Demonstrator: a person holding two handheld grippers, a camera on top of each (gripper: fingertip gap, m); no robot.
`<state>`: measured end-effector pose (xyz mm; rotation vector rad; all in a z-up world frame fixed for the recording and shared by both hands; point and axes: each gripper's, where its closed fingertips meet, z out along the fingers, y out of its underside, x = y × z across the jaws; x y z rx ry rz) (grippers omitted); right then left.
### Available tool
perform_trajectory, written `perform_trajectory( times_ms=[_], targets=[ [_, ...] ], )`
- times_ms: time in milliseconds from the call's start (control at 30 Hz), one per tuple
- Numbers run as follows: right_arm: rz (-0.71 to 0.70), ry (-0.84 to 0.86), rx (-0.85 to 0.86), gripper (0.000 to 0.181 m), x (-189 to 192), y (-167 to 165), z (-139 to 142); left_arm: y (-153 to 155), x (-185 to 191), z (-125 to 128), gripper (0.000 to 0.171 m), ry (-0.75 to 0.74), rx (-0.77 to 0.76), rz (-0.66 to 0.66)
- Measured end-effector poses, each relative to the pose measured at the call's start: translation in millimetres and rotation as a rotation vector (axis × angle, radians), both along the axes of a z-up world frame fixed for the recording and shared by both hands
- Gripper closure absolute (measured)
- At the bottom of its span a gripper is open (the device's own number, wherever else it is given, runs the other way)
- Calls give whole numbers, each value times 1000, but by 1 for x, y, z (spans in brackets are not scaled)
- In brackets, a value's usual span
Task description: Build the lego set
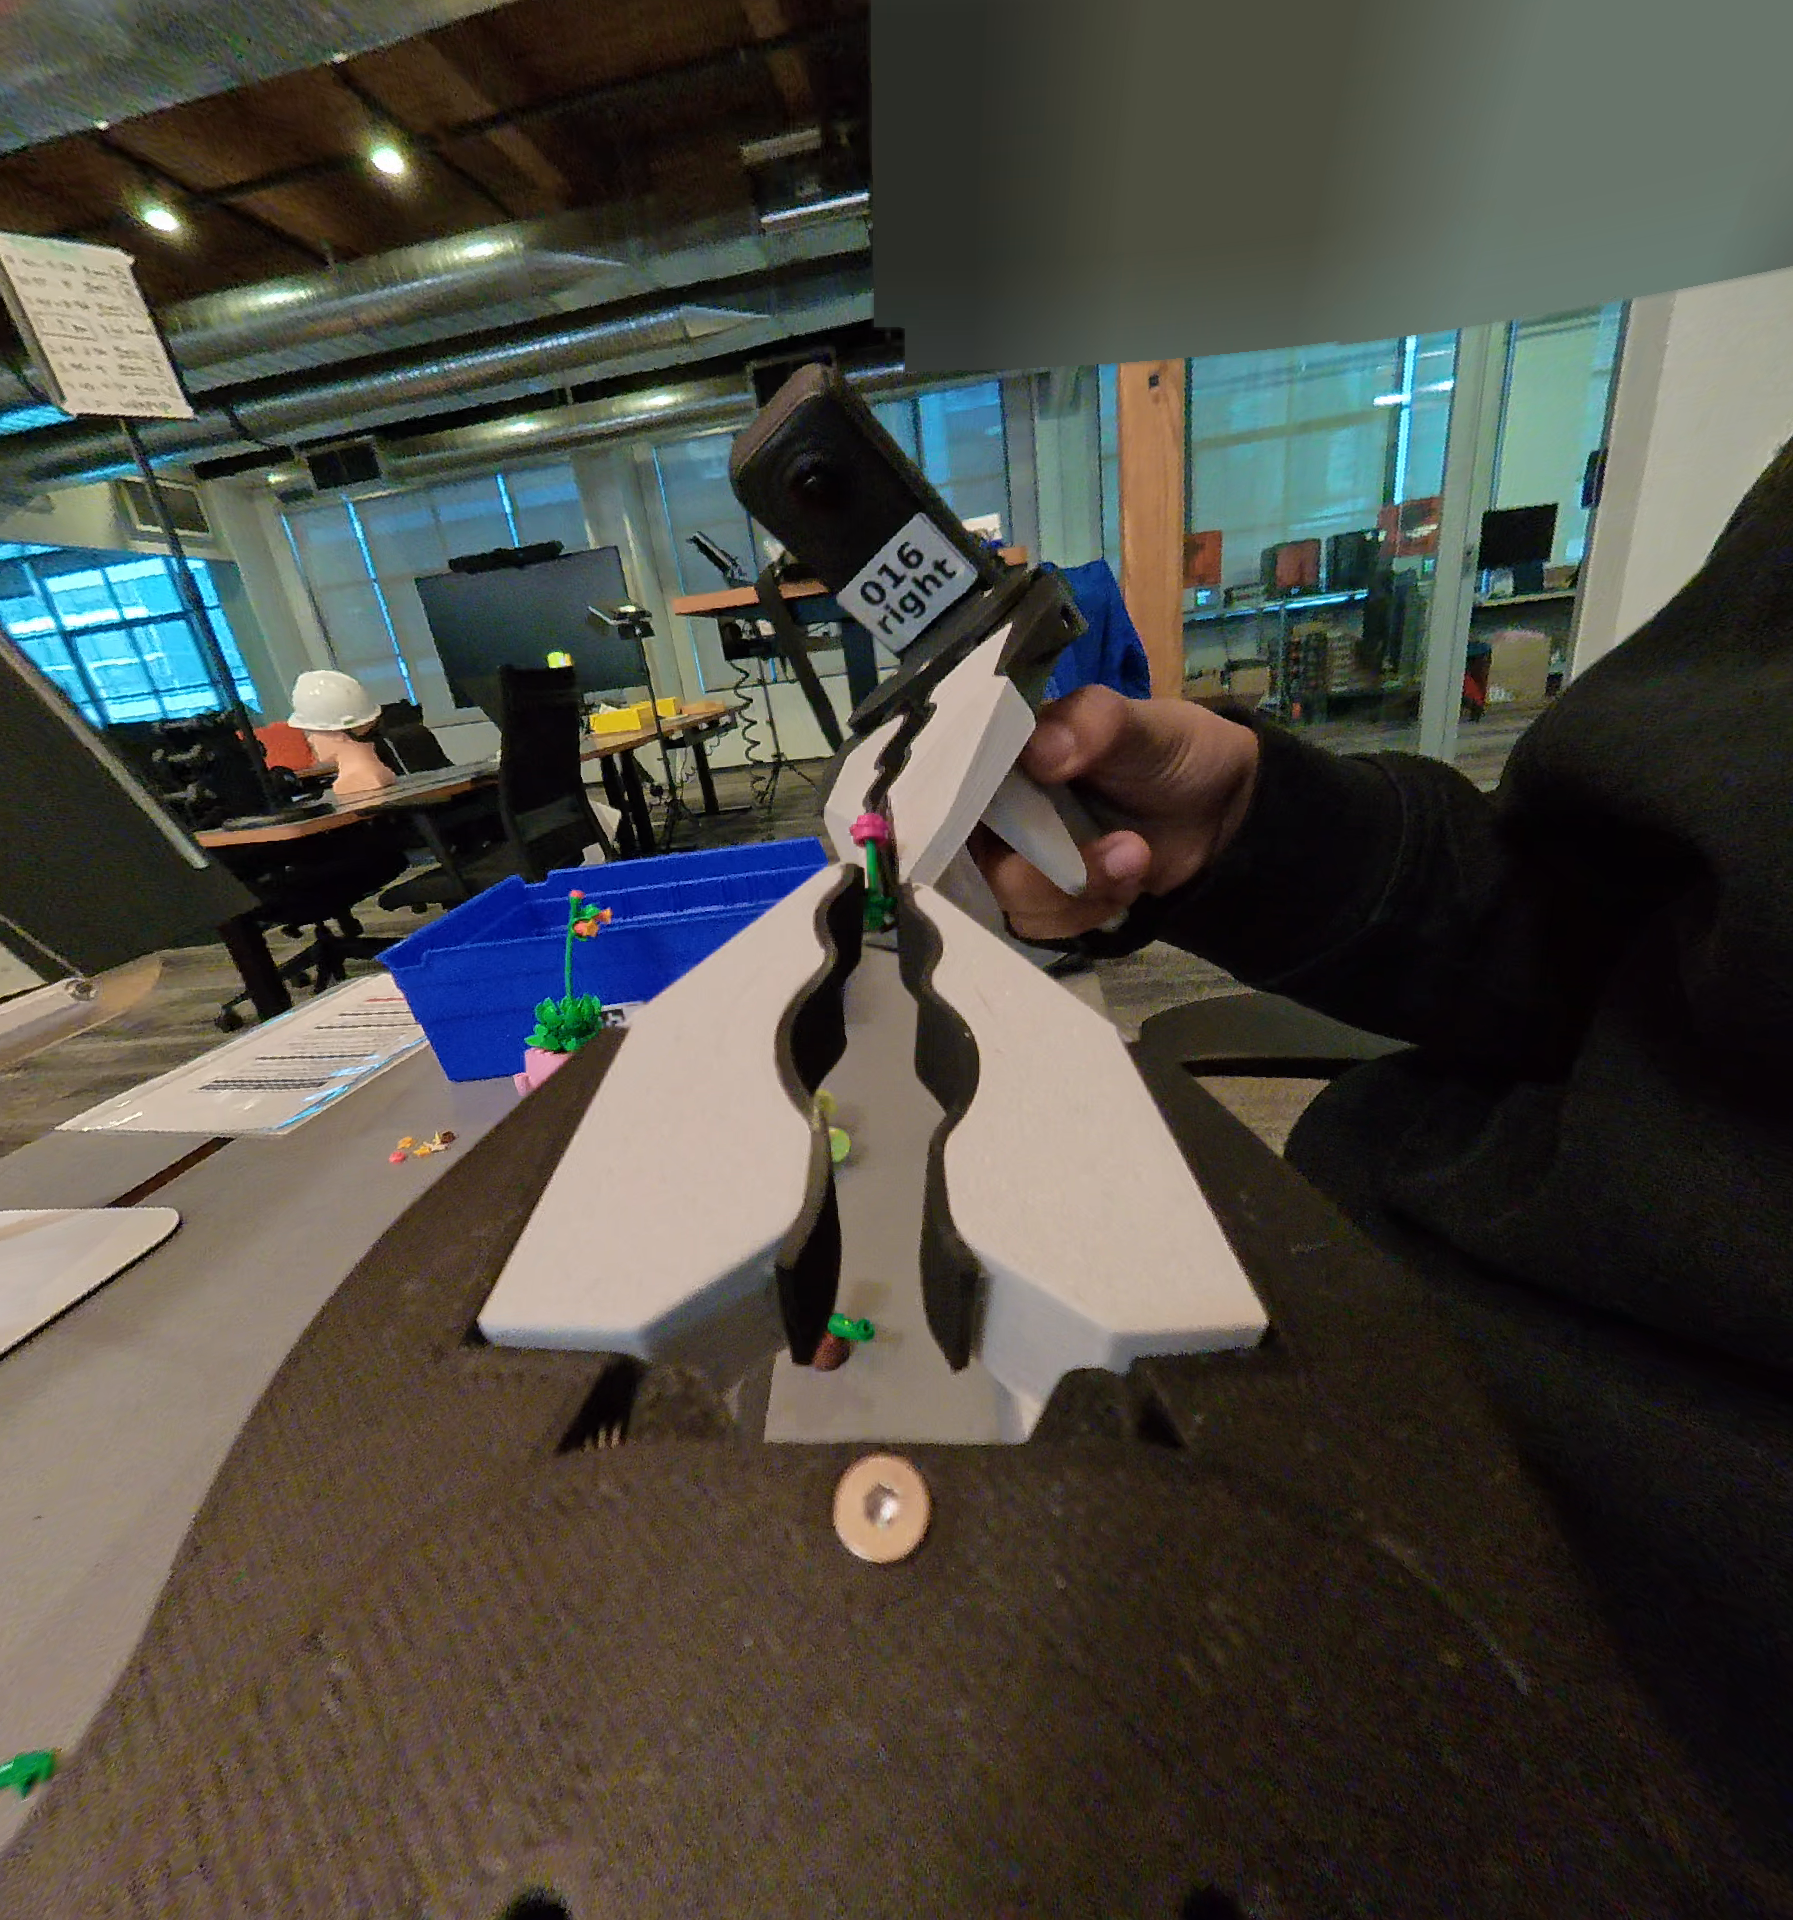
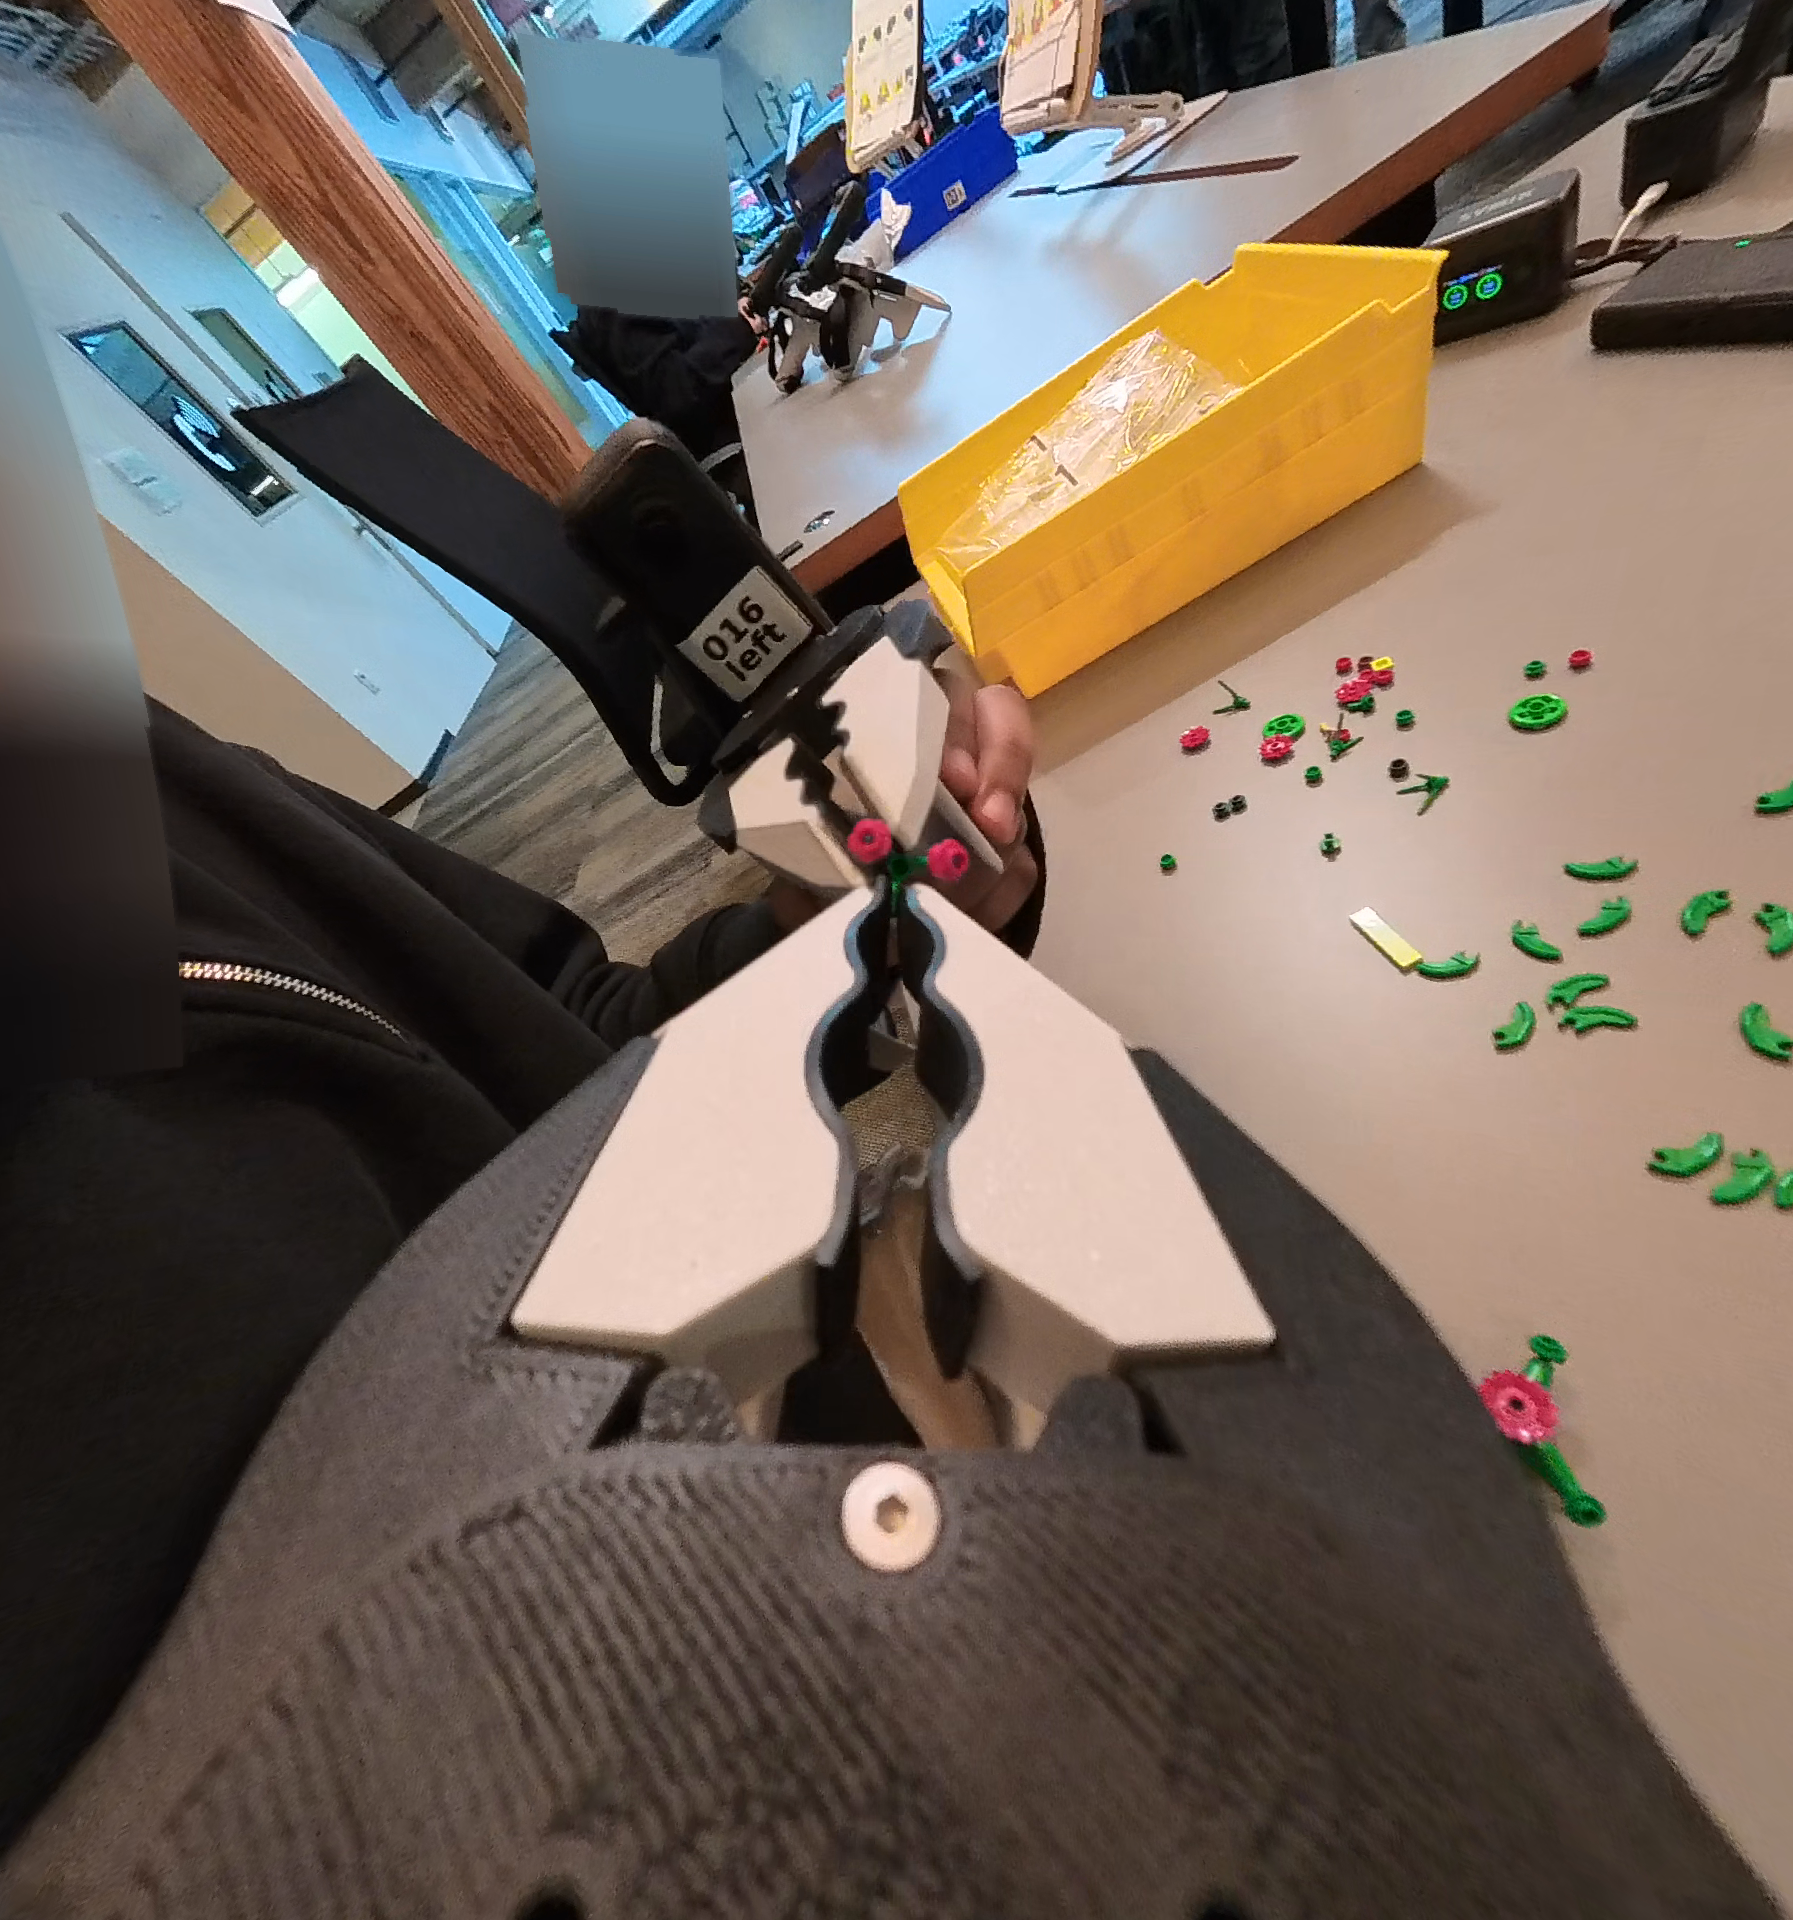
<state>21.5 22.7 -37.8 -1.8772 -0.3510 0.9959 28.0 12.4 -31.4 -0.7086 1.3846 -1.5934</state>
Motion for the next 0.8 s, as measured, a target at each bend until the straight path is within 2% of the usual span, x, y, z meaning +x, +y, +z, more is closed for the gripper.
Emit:
perform_trajectory(
  times_ms=[633,800],
  targets=[
    [21,46,-58,181,2,-4,-4,-3,5,-8,164,39,130,74],
    [21,60,-63,181,3,-4,-3,-2,4,-9,169,42,170,104]
  ],
)
